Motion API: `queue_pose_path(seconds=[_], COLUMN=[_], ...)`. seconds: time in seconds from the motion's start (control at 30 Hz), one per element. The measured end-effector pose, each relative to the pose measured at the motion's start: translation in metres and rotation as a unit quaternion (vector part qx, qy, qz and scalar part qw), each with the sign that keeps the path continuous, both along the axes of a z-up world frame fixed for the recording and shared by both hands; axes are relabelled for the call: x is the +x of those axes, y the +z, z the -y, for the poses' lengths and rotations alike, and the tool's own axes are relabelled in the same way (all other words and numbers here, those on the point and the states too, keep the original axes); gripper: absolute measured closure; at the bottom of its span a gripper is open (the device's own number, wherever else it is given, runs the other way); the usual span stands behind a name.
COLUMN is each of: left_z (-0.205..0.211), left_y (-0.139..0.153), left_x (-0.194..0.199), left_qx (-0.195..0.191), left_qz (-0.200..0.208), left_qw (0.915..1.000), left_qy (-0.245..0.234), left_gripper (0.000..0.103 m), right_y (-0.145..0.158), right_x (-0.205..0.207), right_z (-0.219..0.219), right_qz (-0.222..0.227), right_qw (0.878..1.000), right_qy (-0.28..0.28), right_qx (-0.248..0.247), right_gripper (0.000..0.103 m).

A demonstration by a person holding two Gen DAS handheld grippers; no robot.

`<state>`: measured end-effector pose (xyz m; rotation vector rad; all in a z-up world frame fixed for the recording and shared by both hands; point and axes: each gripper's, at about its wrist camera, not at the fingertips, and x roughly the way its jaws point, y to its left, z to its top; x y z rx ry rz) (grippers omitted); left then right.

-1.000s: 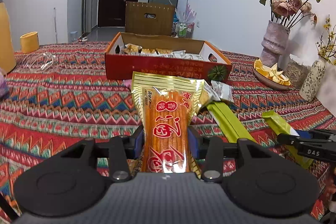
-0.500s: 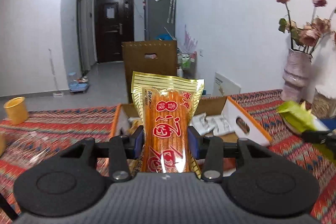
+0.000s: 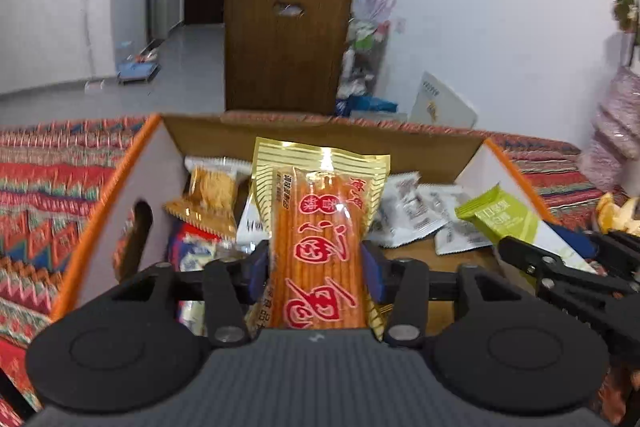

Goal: Organize snacks
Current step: 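Carry both packets into the cardboard box and open both tools, then withdraw both tools from the box back toward the snack pile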

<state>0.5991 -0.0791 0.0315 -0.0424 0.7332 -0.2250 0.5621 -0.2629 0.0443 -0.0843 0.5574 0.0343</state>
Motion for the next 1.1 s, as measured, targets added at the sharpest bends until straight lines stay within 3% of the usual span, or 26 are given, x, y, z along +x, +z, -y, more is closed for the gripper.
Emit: queue_pose_path(seconds=[0.03, 0.1, 0.13, 0.33, 0.53, 0.6, 0.63, 0.83, 0.9, 0.97, 1.03, 1.1], left_z=[0.002, 0.002, 0.0, -0.024, -0.053, -0.062, -0.065, -0.08, -0.081, -0.08, -0.077, -0.075], left_y=[-0.005, -0.008, -0.006, 0.032, 0.069, 0.082, 0.088, 0.116, 0.12, 0.118, 0.109, 0.097], left_x=[0.002, 0.005, 0.002, -0.03, -0.1, -0.127, -0.142, -0.229, -0.257, -0.284, -0.307, -0.326], left_qx=[0.004, 0.01, 0.006, -0.005, 0.026, 0.026, 0.026, 0.028, 0.026, 0.036, 0.058, 0.067], left_qz=[-0.005, -0.013, -0.006, 0.045, 0.099, 0.116, 0.126, 0.186, 0.207, 0.233, 0.256, 0.261], left_qw=[1.0, 0.9998, 0.9999, 0.9989, 0.9946, 0.9927, 0.9916, 0.9821, 0.9778, 0.9719, 0.9644, 0.9623], left_qy=[0.006, 0.006, 0.009, 0.007, 0.02, 0.02, 0.018, -0.011, -0.013, 0.007, 0.028, 0.033], left_gripper=[0.047, 0.043, 0.032, 0.022, 0.017, 0.016, 0.014, 0.002, 0.0, 0.0, 0.0, 0.0], right_y=[-0.002, -0.002, -0.002, 0.029, 0.074, 0.091, 0.099, 0.132, 0.137, 0.137, 0.13, 0.117], right_x=[-0.002, -0.002, -0.001, -0.017, -0.045, -0.061, -0.07, -0.137, -0.166, -0.197, -0.227, -0.256], right_z=[-0.003, -0.009, -0.009, 0.001, 0.005, 0.0, -0.004, -0.012, -0.012, -0.008, -0.004, 0.0], right_qz=[0.001, 0.003, 0.001, 0.032, 0.087, 0.11, 0.121, 0.146, 0.146, 0.153, 0.144, 0.127], right_qw=[1.0, 1.0, 1.0, 0.999, 0.996, 0.993, 0.991, 0.984, 0.982, 0.98, 0.98, 0.985], right_qy=[0.002, 0.004, 0.007, 0.011, 0.026, 0.044, 0.055, 0.102, 0.119, 0.129, 0.133, 0.117], right_qx=[-0.012, -0.024, -0.025, 0.01, 0.026, 0.024, 0.016, 0.001, -0.007, -0.015, -0.023, -0.029], right_gripper=[0.063, 0.047, 0.043, 0.034, 0.03, 0.022, 0.015, 0.013, 0.007, 0.001, 0.001, 0.001])
